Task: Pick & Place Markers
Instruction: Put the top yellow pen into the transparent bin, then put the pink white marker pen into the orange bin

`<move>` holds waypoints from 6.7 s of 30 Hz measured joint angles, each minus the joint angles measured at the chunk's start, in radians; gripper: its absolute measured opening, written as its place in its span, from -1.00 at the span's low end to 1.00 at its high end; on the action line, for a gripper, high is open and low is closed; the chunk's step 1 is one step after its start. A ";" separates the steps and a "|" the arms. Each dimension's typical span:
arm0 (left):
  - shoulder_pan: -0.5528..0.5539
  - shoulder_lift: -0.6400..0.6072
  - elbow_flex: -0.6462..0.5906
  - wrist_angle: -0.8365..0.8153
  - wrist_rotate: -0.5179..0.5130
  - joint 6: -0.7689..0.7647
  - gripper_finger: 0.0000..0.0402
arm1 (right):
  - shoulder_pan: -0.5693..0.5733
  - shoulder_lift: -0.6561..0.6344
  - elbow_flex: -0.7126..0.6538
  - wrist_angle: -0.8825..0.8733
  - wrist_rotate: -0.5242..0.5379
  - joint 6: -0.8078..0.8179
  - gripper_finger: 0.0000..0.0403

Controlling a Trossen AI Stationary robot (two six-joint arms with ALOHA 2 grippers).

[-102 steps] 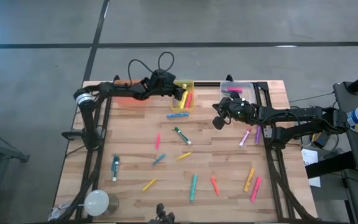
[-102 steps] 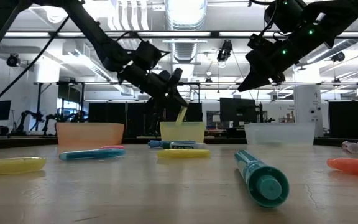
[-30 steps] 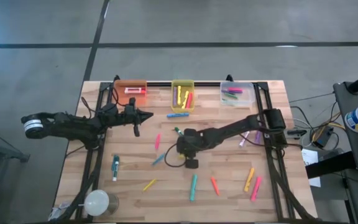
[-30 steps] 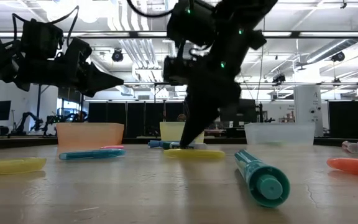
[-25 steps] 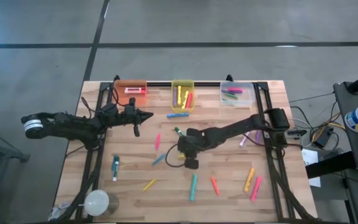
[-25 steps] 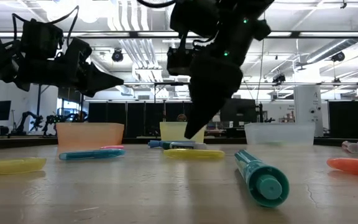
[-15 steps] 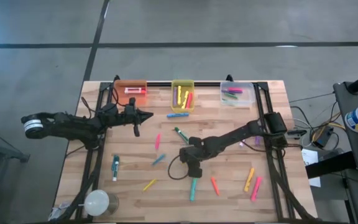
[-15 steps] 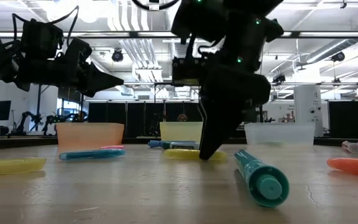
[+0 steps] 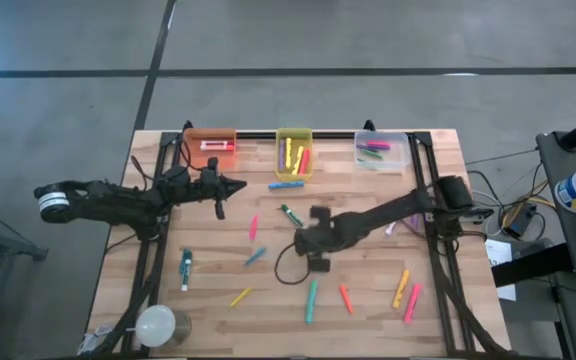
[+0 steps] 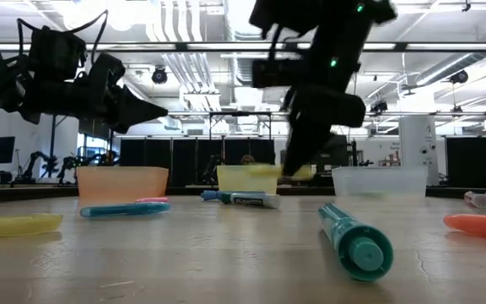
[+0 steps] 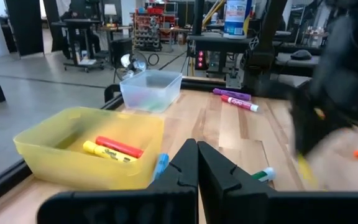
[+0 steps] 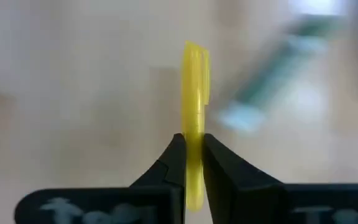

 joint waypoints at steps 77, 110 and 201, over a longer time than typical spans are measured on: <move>0.000 -0.001 0.015 -0.053 -0.015 -0.030 -1.00 | -0.324 -0.646 -0.589 -0.571 -0.216 0.742 -0.56; 0.000 -0.001 0.014 -0.055 -0.015 -0.026 -1.00 | -0.287 -0.325 -0.585 -0.601 -0.152 0.573 -0.94; -0.024 0.000 0.015 0.011 -0.002 -0.156 -0.72 | 0.028 -0.615 -0.721 0.114 0.328 0.916 -0.95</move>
